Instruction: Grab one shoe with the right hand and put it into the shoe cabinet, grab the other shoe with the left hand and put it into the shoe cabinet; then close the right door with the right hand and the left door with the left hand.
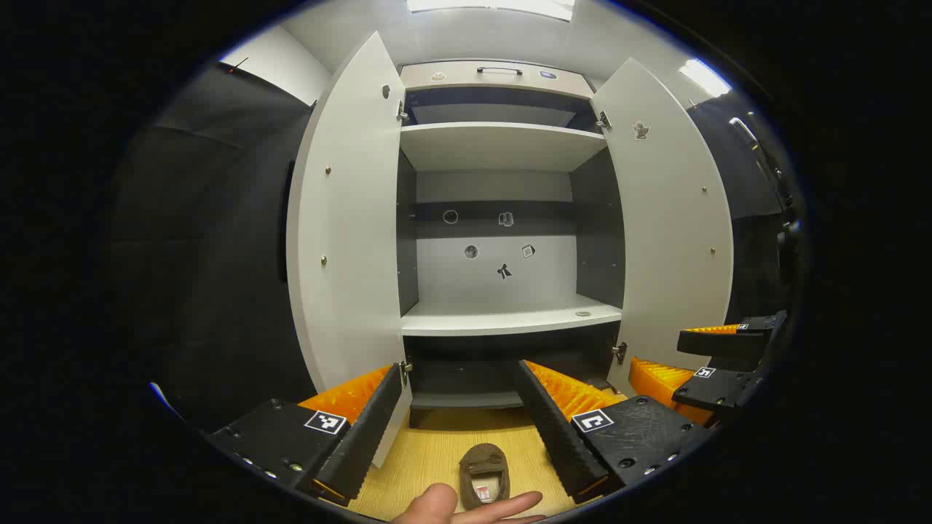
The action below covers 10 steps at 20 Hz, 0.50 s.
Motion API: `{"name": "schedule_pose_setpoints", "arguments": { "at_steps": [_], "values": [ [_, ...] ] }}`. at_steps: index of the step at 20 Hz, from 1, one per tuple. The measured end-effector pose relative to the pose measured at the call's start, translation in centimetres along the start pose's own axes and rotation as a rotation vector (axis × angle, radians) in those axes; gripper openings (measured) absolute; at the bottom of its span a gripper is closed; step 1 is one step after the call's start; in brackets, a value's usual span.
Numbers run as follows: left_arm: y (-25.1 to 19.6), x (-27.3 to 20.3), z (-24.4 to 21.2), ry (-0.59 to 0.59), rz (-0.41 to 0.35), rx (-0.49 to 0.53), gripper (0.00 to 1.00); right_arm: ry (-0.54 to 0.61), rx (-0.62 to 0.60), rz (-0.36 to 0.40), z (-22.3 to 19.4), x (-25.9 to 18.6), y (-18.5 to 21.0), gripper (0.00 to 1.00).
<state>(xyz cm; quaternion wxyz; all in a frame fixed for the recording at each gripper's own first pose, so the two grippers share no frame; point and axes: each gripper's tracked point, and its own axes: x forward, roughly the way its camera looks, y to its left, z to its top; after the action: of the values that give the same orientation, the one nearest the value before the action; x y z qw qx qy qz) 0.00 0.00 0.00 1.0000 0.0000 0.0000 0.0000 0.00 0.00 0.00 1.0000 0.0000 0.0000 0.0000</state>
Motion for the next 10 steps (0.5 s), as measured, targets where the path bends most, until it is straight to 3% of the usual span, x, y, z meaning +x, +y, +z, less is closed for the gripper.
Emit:
{"name": "schedule_pose_setpoints", "arguments": {
  "at_steps": [10],
  "values": [
    [-0.2, 0.0, -0.4, 0.02, 0.003, -0.004, 0.96, 0.059, -0.017, 0.031, -1.5, 0.6, 0.6, 0.99]
  ]
}}
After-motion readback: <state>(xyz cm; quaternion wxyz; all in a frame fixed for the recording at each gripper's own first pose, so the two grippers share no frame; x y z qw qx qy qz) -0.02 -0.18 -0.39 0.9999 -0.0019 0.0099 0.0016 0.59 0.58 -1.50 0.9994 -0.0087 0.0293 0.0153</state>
